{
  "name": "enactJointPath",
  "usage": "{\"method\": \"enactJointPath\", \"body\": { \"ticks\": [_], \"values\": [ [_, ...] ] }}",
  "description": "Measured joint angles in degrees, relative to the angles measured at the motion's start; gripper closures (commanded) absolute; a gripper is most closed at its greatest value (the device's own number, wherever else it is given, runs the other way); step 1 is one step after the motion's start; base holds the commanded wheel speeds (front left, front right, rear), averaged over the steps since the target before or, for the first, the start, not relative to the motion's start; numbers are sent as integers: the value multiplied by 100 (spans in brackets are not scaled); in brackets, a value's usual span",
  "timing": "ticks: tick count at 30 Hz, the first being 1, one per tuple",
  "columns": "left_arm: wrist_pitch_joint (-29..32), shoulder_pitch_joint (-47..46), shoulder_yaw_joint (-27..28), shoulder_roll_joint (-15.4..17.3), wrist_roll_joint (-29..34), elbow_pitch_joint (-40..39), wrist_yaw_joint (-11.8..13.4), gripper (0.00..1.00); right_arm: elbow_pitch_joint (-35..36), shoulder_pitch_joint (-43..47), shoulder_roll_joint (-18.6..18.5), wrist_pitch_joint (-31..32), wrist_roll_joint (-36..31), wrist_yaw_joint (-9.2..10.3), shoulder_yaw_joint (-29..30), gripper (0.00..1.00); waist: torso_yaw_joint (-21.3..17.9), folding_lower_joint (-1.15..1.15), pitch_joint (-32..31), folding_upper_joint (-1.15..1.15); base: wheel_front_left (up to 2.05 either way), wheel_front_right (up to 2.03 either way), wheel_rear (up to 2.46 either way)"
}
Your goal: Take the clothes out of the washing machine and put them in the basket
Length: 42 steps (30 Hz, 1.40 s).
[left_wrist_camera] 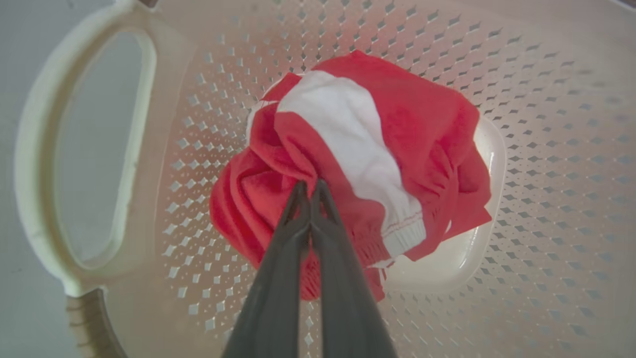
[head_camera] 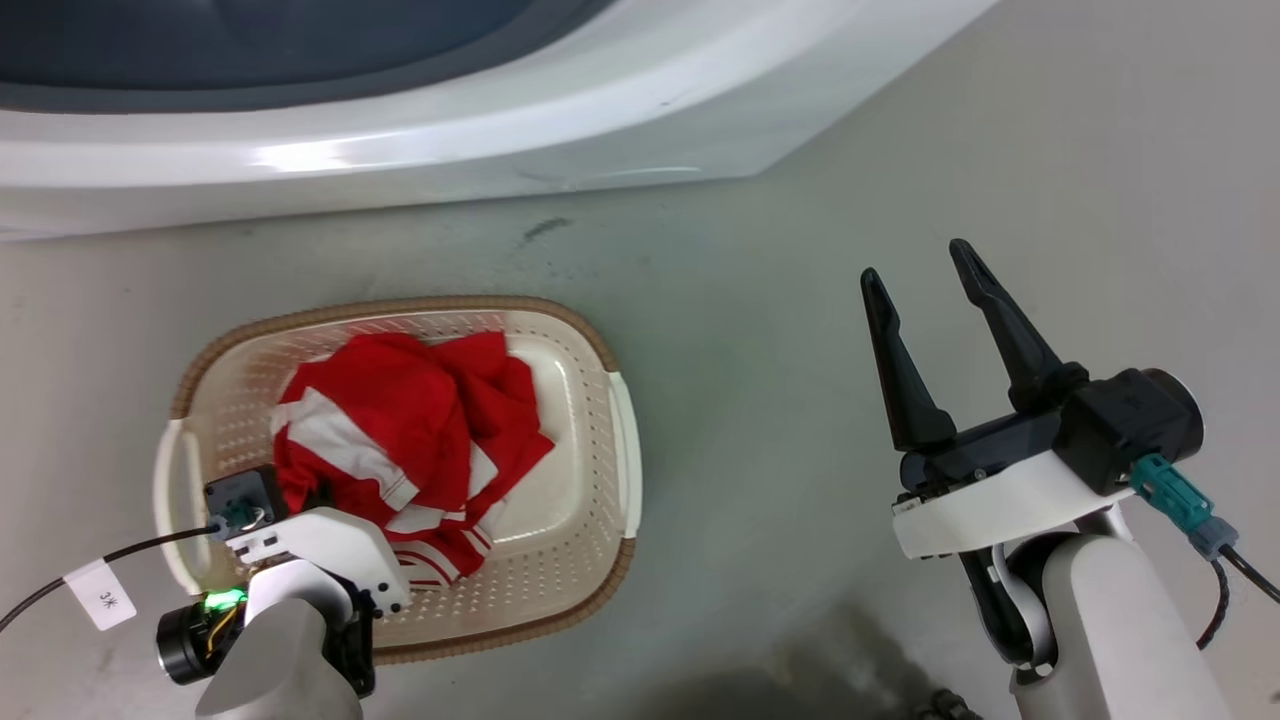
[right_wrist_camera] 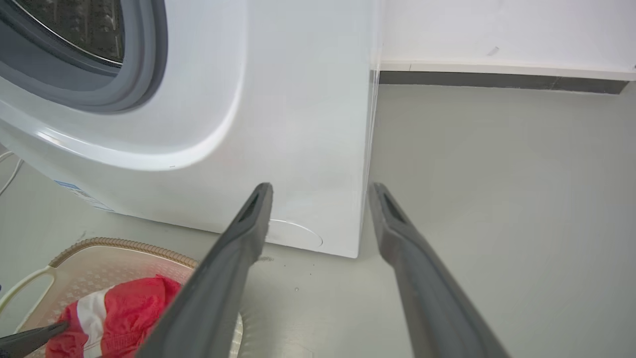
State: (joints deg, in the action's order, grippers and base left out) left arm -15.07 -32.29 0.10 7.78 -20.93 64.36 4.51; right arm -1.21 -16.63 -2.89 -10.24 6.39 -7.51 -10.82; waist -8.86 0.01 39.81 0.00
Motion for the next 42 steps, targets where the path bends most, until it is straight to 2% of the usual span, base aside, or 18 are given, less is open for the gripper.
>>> {"method": "enactJointPath", "body": {
  "ticks": [3, 4, 5, 6, 7, 15, 23, 31, 42],
  "values": [
    [0, -75, 32, 40, 0, 136, -13, 100, -135, -69, -2, -76, 32, 0, 0, 0, -128, 0, 136, 0, 0, 0, 0],
    [0, -100, 38, 40, 0, 176, -37, 89, -171, -92, -1, -96, 51, 0, 0, 0, -160, 0, 161, 0, 0, 0, 0],
    [0, -111, 27, 38, 4, 209, -54, 59, -231, -103, -1, -114, 64, 0, 4, 0, -182, 0, 167, 0, 0, 0, 0],
    [0, -112, 15, 31, 21, 244, -70, 10, -272, -103, -2, -138, 62, 0, 10, 0, -191, 0, 146, 0, 0, 0, 0],
    [0, -110, 12, 24, 27, 263, -82, 0, -283, -108, -1, -186, 55, 0, 16, 0, -195, 0, 109, 0, 0, 0, 0],
    [0, 62, -49, -137, 121, 285, -252, 0, -561, 34, 2, -240, -51, 0, 157, 0, -95, 0, -630, 0, 0, 0, 0],
    [0, 531, -42, -307, 300, -421, -403, 0, -546, 569, 2, -74, -158, 0, 467, 0, 79, -1, -1698, 0, 0, 0, 0],
    [0, 907, 23, -434, 667, -2075, -401, 0, -225, 1055, 2, 120, -286, 0, 786, 0, 353, -2, -2560, 0, 0, 0, 0],
    [-1, 1548, -135, -480, 1324, -4684, -356, 0, 171, 1374, 1, 220, -349, 0, 984, 0, 591, -2, -3191, 0, 0, 0, 0]
  ]
}}
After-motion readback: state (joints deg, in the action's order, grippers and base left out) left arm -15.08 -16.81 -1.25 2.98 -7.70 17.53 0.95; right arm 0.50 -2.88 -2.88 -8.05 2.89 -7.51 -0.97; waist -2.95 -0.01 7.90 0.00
